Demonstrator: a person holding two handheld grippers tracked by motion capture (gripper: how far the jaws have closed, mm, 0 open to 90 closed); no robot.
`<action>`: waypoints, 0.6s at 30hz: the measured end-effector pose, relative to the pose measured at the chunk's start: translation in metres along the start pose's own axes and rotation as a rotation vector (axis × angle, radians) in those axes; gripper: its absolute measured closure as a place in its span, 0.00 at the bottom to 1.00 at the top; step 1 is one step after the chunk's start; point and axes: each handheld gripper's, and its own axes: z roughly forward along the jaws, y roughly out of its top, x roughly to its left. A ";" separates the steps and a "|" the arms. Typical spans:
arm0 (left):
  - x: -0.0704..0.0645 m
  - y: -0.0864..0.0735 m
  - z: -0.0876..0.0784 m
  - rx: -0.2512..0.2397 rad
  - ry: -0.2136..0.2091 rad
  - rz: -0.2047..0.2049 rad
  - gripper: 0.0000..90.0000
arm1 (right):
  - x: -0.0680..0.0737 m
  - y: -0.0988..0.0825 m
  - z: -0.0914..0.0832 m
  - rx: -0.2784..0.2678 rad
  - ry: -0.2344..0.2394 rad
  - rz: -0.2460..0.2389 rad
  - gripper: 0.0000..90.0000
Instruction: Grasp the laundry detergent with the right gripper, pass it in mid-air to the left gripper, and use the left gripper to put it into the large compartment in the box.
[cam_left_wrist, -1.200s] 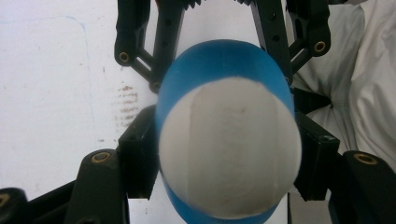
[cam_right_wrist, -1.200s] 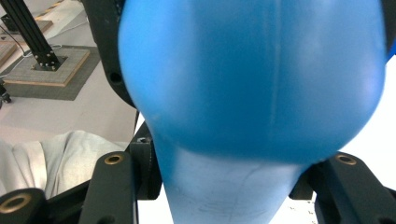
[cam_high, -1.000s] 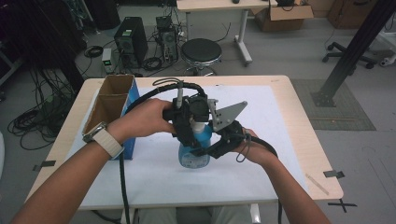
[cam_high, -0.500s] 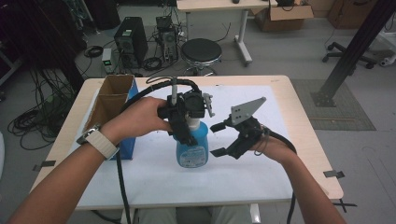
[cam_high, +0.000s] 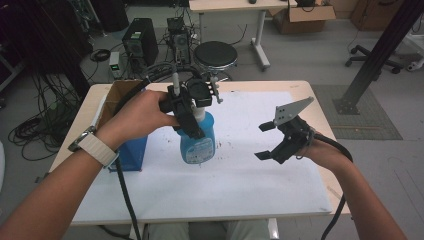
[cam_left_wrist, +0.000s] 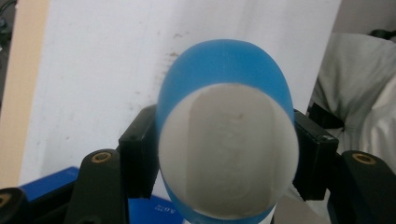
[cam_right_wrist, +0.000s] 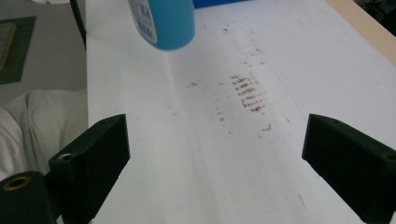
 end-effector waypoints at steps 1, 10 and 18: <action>0.001 0.000 -0.002 0.005 0.009 -0.013 0.42 | 0.000 0.000 0.000 0.000 0.000 0.000 0.08; 0.016 -0.005 -0.018 0.016 0.060 -0.169 0.42 | -0.011 0.003 -0.012 0.118 -0.067 -0.004 0.07; 0.031 -0.016 -0.029 0.024 0.119 -0.331 0.42 | -0.020 0.009 -0.016 0.227 -0.106 -0.015 0.07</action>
